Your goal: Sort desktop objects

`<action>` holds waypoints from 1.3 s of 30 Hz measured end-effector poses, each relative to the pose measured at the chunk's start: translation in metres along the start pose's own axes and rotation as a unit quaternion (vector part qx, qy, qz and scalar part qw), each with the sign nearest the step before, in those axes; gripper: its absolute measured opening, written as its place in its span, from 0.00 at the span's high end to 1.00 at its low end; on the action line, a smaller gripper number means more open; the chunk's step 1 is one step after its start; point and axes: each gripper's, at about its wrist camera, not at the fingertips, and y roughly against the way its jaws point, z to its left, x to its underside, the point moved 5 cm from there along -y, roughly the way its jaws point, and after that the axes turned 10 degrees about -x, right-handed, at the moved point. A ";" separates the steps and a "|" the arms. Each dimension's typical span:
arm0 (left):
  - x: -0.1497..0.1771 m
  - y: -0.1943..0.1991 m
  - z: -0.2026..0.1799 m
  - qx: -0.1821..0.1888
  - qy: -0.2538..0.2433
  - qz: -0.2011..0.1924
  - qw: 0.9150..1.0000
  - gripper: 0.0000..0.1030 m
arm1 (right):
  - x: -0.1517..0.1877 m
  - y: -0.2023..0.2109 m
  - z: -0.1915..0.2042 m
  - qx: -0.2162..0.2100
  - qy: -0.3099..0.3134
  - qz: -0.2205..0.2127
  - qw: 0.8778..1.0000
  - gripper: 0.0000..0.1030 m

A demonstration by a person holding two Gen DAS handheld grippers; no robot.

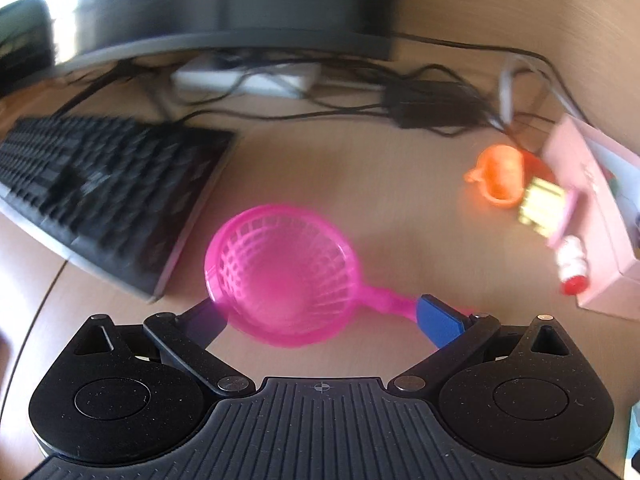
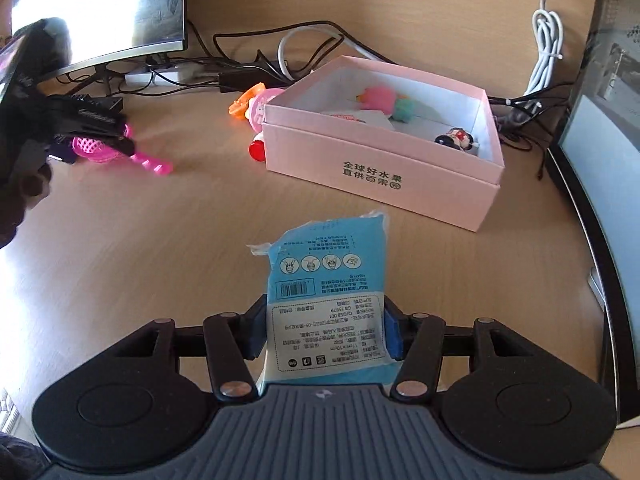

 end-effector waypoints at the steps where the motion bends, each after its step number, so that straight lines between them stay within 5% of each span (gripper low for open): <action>1: 0.001 0.001 -0.008 0.009 -0.013 -0.006 1.000 0.00 | 0.002 0.002 -0.002 0.000 -0.001 -0.001 1.000 0.47; 10: 0.038 0.026 -0.070 0.072 -0.136 -0.034 0.988 0.00 | 0.005 0.005 -0.006 0.001 -0.016 -0.001 1.000 0.44; 18: 0.072 0.048 -0.069 0.035 -0.186 -0.059 0.980 0.00 | 0.001 -0.004 -0.004 -0.006 -0.014 0.001 1.000 0.42; 26: 0.064 0.046 -0.017 -0.033 -0.135 -0.054 0.989 0.00 | 0.002 -0.008 -0.005 -0.009 -0.011 0.001 1.000 0.37; 32: 0.038 0.049 -0.004 0.046 -0.043 -0.040 0.997 0.00 | -0.003 -0.007 0.000 -0.019 0.001 -0.008 1.000 0.30; 39: -0.015 0.007 -0.007 0.010 0.091 0.027 0.995 0.00 | -0.009 -0.009 0.002 -0.021 0.021 -0.008 1.000 0.28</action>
